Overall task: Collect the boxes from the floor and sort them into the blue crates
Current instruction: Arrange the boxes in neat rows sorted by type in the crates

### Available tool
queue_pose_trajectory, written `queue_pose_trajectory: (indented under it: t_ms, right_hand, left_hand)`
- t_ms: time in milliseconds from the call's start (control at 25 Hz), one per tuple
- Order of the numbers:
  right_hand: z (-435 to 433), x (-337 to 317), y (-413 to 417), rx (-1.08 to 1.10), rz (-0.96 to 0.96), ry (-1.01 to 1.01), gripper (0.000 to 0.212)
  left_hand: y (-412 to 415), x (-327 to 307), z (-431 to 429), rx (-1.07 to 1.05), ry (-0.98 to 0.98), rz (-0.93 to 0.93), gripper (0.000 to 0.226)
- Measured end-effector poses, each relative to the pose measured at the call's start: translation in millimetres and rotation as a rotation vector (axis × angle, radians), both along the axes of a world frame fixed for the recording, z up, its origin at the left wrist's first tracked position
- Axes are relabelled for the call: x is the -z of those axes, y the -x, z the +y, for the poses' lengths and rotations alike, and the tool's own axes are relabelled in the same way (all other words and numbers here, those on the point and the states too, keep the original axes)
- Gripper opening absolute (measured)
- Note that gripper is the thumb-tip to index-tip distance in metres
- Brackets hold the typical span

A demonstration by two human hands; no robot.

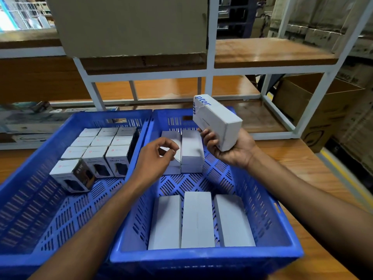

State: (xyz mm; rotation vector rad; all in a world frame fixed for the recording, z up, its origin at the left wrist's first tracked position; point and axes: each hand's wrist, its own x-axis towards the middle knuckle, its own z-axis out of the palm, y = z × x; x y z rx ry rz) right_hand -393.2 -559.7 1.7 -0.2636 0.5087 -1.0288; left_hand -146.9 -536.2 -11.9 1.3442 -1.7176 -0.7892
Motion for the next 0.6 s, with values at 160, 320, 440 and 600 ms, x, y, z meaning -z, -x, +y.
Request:
queue_pose_trajectory:
  t_ms: [160,320,440,600]
  right_hand:
    - [-17.2,2.1,-8.8,0.109,0.296,-0.044,0.036]
    - [-51.1,14.2,-18.7,0.272,0.580,-0.127,0.030]
    - [-68.9,27.4,-15.8,0.302,0.797,-0.167,0.031]
    - [-75.4,31.0,-7.3,0.417,1.024,-0.244,0.027]
  left_hand:
    - [-0.7,-1.0,-2.2,-0.027,0.024,0.017,0.017]
    - [-1.0,-2.3,-3.7,-0.062,0.037,0.021,0.018]
    - [-1.3,-2.3,-3.2,-0.052,0.027,-0.007,0.016]
    - [-0.5,-1.6,-3.8,-0.016,0.019,-0.021,0.015]
